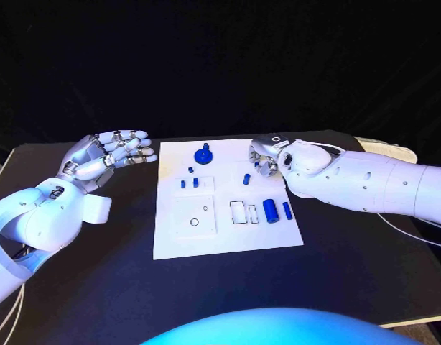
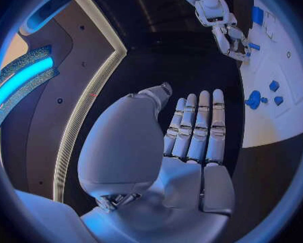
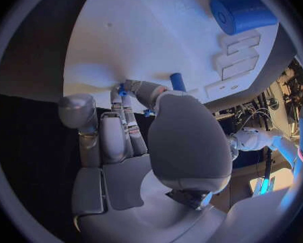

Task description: Assemble the parts on the task board

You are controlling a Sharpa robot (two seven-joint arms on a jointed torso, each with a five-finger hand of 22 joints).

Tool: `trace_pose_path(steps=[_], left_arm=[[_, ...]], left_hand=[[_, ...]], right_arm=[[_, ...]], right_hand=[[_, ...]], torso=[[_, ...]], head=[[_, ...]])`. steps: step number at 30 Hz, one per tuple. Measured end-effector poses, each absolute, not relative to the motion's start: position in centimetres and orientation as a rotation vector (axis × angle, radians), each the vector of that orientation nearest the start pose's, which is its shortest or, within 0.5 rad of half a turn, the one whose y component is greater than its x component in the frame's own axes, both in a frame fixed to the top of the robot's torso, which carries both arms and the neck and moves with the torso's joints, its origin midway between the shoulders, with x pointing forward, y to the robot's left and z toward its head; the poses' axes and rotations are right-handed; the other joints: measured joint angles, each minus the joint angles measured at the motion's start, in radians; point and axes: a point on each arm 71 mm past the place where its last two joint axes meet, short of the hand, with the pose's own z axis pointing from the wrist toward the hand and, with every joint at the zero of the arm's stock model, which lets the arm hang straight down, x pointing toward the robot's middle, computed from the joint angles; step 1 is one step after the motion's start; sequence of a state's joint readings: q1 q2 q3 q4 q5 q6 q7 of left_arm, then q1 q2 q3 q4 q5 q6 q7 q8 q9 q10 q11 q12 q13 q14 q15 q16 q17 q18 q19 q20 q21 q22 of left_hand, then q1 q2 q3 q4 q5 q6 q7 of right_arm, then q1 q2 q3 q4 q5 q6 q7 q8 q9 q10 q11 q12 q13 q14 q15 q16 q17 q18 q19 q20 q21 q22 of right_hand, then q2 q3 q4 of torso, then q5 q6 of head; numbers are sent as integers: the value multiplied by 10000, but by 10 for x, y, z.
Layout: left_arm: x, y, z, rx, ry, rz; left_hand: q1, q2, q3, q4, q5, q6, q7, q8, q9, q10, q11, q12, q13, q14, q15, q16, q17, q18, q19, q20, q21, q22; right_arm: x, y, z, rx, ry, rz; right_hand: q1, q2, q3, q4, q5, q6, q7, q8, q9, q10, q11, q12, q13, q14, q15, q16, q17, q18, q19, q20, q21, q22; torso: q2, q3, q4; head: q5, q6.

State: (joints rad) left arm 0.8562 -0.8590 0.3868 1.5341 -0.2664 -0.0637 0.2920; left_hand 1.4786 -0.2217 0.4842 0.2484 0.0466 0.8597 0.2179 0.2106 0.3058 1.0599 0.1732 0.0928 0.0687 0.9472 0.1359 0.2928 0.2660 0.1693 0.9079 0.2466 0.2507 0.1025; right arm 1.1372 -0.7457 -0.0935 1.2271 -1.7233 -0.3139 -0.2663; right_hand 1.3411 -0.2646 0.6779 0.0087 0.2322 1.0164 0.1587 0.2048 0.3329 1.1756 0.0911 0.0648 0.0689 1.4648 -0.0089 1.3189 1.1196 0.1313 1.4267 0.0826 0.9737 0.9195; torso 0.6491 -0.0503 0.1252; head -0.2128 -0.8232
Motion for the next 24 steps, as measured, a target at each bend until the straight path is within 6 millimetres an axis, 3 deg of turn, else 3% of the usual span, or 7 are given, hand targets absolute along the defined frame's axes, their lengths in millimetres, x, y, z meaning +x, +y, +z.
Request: trace_pose_path(steps=[10, 16, 24], left_arm=[[475, 220, -188, -10194, 14611, -17446], [476, 221, -189, -10211, 14619, -17425], [476, 221, -189, -10224, 14633, -17407]], left_hand=[[0, 0, 0, 0, 0, 0, 0, 0, 1, 0, 0, 0, 0, 0, 0, 0, 9, -1, 37, 37, 0, -16], [0, 0, 0, 0, 0, 0, 0, 0, 1, 0, 0, 0, -1, 0, 0, 0, 9, -1, 37, 37, 0, -15], [0, 0, 0, 0, 0, 0, 0, 0, 1, 0, 0, 0, -1, 0, 0, 0, 8, -1, 36, 36, 0, -15]], right_arm=[[517, -250, -250, -2259, 17170, 1916], [517, -250, -250, -2240, 17172, 1930], [517, -250, -250, -2259, 17154, 1888]], right_hand=[[2, 2, 0, 0, 0, 145, -69, 44, 59, 267, -91, 66, 44, 0, 0, 40, 33, -1, 0, 0, 187, 209], [176, 176, -1, -1, -5, 380, -195, 225, 163, 506, -104, 170, 112, 37, -37, 97, 21, 1, 94, -94, 546, 600], [252, 252, -3, -1, 28, 380, -196, 232, 171, 511, -99, 193, 119, 38, -39, 97, 21, 0, 94, -94, 545, 631]], torso=[[9, -6, -4], [10, -9, -4], [8, -7, -4]], head=[[20, -32], [24, -66], [17, -79]])
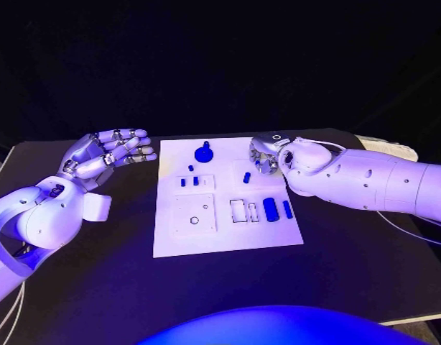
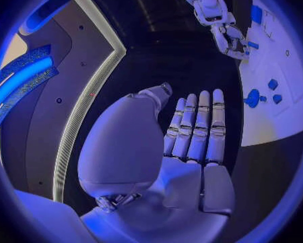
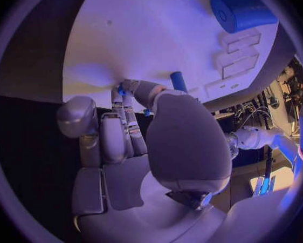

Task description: Assemble the parts on the task board

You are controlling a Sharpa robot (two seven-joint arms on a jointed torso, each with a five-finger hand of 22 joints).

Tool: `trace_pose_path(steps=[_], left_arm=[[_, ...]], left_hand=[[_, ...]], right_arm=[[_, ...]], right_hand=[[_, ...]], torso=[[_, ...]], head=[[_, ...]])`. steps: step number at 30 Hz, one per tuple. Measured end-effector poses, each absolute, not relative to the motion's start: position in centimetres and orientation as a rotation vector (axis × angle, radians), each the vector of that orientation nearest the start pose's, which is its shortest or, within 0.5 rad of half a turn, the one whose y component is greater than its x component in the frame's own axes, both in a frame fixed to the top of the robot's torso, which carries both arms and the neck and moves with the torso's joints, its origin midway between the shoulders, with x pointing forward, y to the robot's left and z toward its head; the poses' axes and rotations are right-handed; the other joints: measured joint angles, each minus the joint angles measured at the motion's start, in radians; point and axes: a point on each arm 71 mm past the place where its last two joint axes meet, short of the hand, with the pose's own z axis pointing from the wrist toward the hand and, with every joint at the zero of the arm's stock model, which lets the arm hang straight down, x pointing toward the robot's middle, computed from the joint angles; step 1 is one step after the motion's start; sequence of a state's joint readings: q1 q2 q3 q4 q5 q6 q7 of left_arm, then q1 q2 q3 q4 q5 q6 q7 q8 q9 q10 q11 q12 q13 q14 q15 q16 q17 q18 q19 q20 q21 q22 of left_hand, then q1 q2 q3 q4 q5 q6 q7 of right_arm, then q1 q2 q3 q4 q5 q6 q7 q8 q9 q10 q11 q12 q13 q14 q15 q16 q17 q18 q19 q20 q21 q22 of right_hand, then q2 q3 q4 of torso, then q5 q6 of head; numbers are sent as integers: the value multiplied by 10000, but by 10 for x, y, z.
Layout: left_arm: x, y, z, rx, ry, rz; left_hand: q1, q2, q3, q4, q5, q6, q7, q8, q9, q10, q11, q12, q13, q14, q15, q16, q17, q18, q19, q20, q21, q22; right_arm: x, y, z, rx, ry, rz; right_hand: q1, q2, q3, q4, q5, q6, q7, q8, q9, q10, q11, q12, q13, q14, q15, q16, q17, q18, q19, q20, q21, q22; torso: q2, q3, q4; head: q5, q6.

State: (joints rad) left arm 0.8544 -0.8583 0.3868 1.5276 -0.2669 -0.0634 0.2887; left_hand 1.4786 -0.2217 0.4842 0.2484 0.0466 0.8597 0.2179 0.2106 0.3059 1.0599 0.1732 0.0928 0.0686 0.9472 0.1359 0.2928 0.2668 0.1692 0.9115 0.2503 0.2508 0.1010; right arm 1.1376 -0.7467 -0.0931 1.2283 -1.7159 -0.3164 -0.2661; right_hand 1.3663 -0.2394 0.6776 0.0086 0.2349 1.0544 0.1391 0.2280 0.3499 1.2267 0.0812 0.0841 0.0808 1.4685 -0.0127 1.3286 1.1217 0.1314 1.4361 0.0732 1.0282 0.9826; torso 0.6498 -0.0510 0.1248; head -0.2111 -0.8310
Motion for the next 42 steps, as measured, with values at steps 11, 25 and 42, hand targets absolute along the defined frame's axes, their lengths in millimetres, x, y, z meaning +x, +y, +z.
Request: trace_pose_path(steps=[11, 25, 42], left_arm=[[476, 222, -190, -10256, 14662, -17362], [476, 223, -192, -10303, 14686, -17308], [476, 223, -195, -10377, 14735, -17263]], left_hand=[[0, 0, 0, 0, 0, 0, 0, 0, -11, 0, 0, 0, 0, 0, 0, 0, 9, 0, -1, 0, -40, -13], [0, 0, 0, 0, 0, 0, 0, 0, -10, 0, 0, 0, -1, 0, 0, 0, 7, 0, -1, -1, -40, -12], [0, 0, -28, 29, 0, 0, 0, 0, -8, 0, 0, 0, 7, -1, 0, -38, 14, 0, 36, -37, -39, -25]], right_arm=[[517, -251, -251, -2327, 17142, 1847], [517, -251, -250, -2359, 17127, 1831], [516, -254, -250, -2308, 16652, 1753]], right_hand=[[-65, -65, -14, 13, -2, -88, 87, -49, 10, 0, 0, -118, 60, 0, 0, 0, -23, 1, -1, 0, -1, 8], [-166, -79, -14, 13, -3, -21, 20, 0, 73, 53, -56, -155, 56, -1, 0, 51, -32, 1, -1, 1, 39, 88], [13, 120, 489, -322, -566, 216, -105, 199, 298, 210, 94, -76, 71, -36, -107, 587, 648, -160, 163, -89, 991, 1098]], torso=[[-1, 7, -6], [2, 2, -6], [2, 1, 4]], head=[[-8, -7], [-25, -44], [-58, -55]])
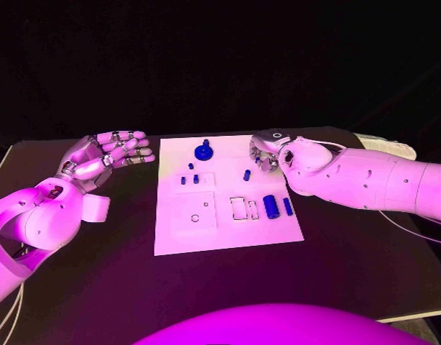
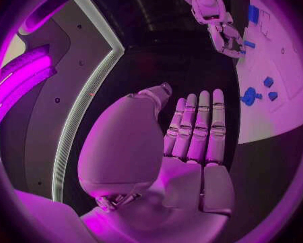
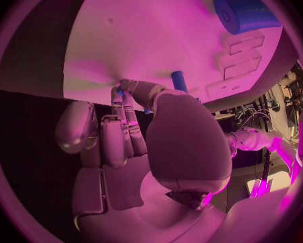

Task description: Assemble the parts on the task board

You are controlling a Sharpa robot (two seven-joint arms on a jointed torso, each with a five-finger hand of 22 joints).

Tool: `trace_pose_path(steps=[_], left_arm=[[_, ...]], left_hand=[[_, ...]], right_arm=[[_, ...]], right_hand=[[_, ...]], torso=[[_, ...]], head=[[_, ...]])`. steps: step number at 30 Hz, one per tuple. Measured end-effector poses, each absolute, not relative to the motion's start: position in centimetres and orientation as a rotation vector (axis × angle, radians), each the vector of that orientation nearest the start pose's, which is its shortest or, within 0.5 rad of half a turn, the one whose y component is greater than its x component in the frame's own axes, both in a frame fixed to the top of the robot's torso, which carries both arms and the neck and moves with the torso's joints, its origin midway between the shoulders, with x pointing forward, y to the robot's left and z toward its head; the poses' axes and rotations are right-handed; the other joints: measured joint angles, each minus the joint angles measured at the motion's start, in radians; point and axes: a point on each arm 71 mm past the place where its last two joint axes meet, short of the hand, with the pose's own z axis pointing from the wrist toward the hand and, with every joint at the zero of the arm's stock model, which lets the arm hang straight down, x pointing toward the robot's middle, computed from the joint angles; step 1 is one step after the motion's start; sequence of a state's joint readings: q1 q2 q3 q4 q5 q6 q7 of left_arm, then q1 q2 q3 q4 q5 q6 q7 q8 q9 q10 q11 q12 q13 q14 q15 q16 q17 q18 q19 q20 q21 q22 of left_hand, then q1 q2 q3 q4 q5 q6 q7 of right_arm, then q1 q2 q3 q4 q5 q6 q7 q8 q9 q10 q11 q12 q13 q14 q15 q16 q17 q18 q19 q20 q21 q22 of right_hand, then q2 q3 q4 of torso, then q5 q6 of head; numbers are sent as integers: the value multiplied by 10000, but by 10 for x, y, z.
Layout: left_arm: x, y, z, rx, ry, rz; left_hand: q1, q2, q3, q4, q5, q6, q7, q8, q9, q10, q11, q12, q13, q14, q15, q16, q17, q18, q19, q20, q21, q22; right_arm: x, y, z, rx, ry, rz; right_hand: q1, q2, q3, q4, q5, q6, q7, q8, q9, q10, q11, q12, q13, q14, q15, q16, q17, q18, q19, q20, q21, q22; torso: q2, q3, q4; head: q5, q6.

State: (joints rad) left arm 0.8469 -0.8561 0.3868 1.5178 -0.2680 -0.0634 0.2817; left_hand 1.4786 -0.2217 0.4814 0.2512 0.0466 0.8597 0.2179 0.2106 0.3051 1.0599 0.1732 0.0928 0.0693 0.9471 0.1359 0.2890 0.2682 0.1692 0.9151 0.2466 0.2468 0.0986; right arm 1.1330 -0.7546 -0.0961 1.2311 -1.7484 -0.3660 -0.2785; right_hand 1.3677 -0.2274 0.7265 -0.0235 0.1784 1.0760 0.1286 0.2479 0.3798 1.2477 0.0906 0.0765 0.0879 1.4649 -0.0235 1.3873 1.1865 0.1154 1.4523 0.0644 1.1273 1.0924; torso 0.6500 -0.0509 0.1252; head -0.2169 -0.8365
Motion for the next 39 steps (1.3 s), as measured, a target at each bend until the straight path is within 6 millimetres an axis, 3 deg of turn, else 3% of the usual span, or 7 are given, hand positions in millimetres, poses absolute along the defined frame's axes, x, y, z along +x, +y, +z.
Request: trace_pose_path(steps=[19, 20, 29, 39], left_arm=[[476, 224, -196, -10410, 14753, -17222], [476, 224, -196, -10411, 14754, -17219], [476, 224, -197, -10429, 14769, -17185], [476, 223, -197, -10439, 14787, -17195]], left_hand=[[41, 41, 0, -1, 0, 0, 0, 0, 1, 0, 0, 0, -2, 0, 0, 0, 8, 0, 0, 0, 0, -12], [41, 41, 0, -1, 0, 0, 0, 0, 1, 0, 0, 0, -2, 0, 0, 0, 7, 0, 0, 0, 0, -12], [41, 41, 1, -1, 0, 0, 0, 0, -7, 0, 0, 0, -2, 0, 0, 0, 6, 0, 0, 0, 0, -11], [41, 41, 1, -1, 0, 0, 0, 0, -7, 0, 0, 0, -3, 0, 0, 0, 5, 0, 0, 0, 0, -10]], right_arm=[[511, -250, -238, -2166, 15856, 2144], [510, -250, -237, -2162, 15839, 2158], [503, -249, -224, -2170, 15667, 2431], [478, -212, -203, -2552, 15376, 3715]], right_hand=[[39, 119, 40, -40, -254, 41, -43, 38, 30, 0, 1, -41, -1, 0, 1, 55, 56, 1, 35, 37, 131, 195], [40, 119, 40, -40, -256, 41, -43, 38, 42, 0, 1, -42, -1, 0, 1, 54, 74, -106, 36, 38, 175, 216], [40, 119, 39, -40, -282, 41, -43, 75, 43, -1, 0, -76, -1, 0, 1, 54, 77, -107, 71, 1, 208, 222], [40, 119, 37, -40, -302, 40, -43, 75, 42, -2, -1, -58, -1, 0, 1, 53, 76, -105, 70, 1, 208, 241]], torso=[[1, 0, -3], [0, 1, -3], [-4, -9, -15], [-22, -6, -42]], head=[[-7, -9], [-2, -10], [23, 4], [132, 38]])
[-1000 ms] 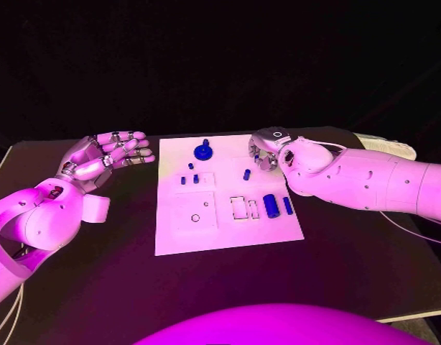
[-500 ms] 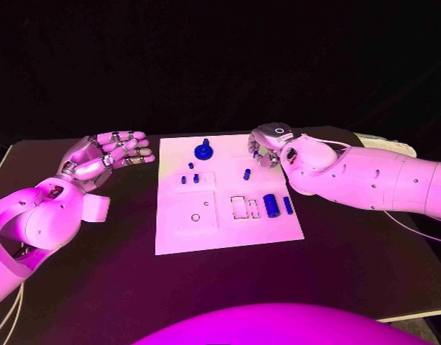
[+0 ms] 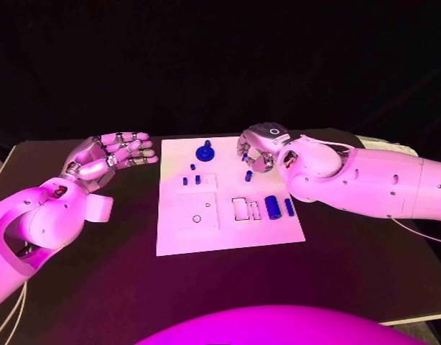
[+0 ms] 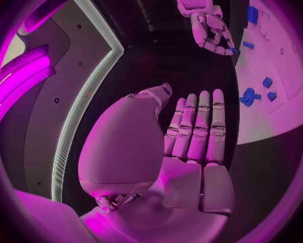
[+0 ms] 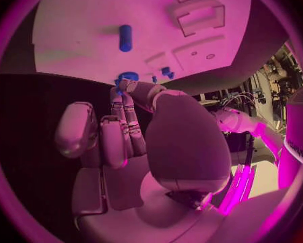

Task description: Assemble the parts on the task board

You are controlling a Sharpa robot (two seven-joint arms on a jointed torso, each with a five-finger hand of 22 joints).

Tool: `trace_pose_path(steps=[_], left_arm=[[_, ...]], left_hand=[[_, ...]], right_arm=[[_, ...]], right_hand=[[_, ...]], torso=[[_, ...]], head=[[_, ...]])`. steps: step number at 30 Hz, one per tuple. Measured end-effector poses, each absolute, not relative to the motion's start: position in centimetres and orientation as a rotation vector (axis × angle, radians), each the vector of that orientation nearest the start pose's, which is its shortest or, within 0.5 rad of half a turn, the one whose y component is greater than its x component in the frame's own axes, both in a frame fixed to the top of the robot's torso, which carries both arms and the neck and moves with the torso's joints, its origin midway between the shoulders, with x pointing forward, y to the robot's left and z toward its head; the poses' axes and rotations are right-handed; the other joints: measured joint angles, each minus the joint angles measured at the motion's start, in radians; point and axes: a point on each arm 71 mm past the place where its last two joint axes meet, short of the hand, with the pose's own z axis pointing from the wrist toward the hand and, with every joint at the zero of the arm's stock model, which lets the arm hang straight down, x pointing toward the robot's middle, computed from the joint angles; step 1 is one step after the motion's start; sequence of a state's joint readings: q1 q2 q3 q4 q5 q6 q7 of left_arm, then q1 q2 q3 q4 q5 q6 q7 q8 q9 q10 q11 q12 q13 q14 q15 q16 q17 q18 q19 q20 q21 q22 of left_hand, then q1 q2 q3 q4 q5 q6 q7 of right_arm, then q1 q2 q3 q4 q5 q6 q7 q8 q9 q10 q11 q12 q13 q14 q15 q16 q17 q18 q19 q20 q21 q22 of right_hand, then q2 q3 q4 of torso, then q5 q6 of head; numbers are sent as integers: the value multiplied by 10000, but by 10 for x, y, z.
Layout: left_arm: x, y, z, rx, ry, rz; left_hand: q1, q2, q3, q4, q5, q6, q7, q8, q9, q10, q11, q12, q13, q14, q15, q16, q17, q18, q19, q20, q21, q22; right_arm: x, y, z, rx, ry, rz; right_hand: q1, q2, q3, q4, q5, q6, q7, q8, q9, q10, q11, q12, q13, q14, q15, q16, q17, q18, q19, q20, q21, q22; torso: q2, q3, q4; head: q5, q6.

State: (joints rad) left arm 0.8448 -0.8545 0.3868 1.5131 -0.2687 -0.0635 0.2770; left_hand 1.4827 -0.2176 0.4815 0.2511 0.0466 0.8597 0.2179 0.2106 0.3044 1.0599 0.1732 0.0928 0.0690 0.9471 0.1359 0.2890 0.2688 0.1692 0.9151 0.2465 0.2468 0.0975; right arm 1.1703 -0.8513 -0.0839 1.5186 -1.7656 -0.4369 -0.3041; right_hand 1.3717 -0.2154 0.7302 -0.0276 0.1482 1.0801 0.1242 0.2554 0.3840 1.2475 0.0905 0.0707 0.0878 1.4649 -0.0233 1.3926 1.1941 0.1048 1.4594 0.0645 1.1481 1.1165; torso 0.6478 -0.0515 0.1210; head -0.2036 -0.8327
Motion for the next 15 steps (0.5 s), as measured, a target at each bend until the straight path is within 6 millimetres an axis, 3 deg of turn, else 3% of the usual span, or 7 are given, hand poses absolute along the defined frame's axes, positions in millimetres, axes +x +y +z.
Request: trace_pose_path(steps=[7, 15], left_arm=[[476, 222, -197, -10469, 14820, -17177], [475, 220, -197, -10579, 14889, -17041]], left_hand=[[0, 0, -3, 3, 0, 0, 0, 0, 0, 0, 0, 0, 4, 72, -1, -44, 24, 0, 4, 4, -76, -32], [0, 0, -27, 27, 0, 0, 0, 0, 1, 0, 0, 38, 9, 72, 0, -43, 23, 0, 37, 37, -77, -32]], right_arm=[[461, -178, -200, -3144, 15302, 4490], [443, -150, -213, -3899, 15337, 4849]], right_hand=[[1, 0, -1, 0, -37, 31, -31, 0, 10, -1, -1, 1, 0, 0, 0, 0, -1, 10, 0, 0, 0, -1], [13, 11, -3, -2, 20, 30, -31, 0, 10, -1, -1, 1, 0, 0, 0, -1, -27, 16, 0, 0, 0, 18]], torso=[[-6, -12, 9], [-7, -20, 14]], head=[[260, -52], [488, -86]])
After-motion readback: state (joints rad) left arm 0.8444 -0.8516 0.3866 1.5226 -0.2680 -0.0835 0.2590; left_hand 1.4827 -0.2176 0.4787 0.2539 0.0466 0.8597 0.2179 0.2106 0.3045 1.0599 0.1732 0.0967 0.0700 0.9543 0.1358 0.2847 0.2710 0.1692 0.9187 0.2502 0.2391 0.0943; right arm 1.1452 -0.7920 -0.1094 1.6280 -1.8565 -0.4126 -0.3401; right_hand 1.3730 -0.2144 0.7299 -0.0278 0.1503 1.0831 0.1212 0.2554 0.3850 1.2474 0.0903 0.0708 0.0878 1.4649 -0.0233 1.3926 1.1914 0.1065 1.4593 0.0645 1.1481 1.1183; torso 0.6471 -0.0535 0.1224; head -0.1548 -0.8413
